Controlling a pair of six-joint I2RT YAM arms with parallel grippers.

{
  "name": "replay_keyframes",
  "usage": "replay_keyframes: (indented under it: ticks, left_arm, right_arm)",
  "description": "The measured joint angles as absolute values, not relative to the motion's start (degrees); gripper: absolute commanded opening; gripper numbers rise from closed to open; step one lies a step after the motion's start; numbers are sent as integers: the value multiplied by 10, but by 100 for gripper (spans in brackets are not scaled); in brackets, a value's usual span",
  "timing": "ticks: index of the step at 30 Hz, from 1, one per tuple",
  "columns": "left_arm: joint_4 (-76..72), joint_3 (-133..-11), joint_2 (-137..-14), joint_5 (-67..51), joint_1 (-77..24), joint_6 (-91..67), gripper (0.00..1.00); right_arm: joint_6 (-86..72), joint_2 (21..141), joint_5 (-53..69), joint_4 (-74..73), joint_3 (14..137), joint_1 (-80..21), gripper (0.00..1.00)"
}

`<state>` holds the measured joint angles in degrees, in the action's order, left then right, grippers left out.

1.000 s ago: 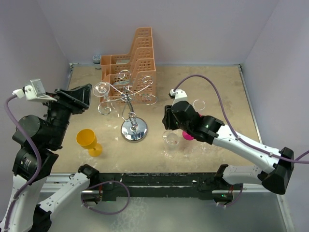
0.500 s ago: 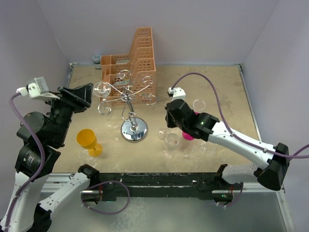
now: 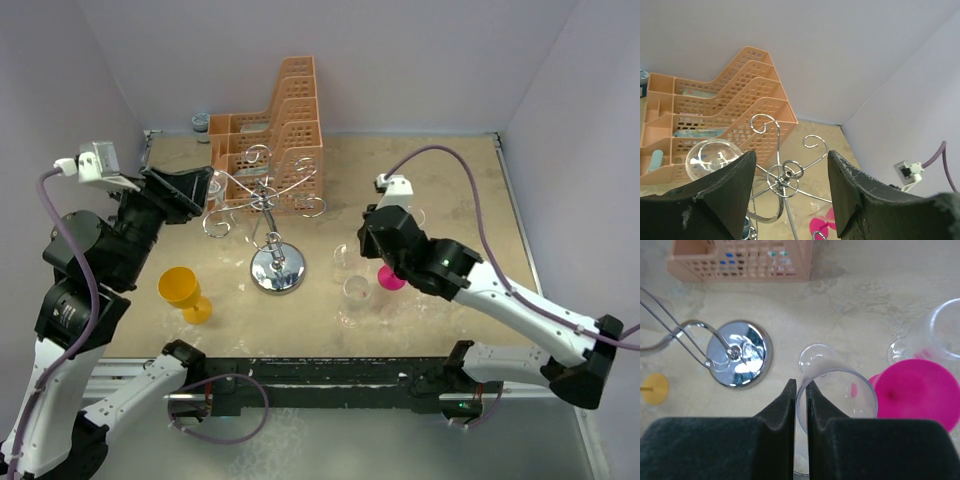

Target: Place the wine glass upside down on the wine glass rack

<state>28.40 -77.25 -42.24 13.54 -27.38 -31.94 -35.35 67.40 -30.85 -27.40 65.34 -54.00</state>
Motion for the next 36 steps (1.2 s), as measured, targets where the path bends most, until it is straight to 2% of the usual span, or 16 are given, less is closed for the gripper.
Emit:
replay_keyframes:
  ticks: [13,23,28,36]
  left_arm:
    - [245,-839,-535,6,-274,-374,59]
    - [125,-873,-647,-118,-274,-521,58]
    - [9,-872,-701,-177,-280,-634,58]
    - [-47,-835,-727,-122,-373,-699,58]
  right_arm:
    - [-405,496,-444,-210,653,-540,0]
    - [-358,371,-465,-32,648,-540,0]
    - [-321,374,-443,79,648,-540,0]
    - [-309,442,-437,187,646,-540,0]
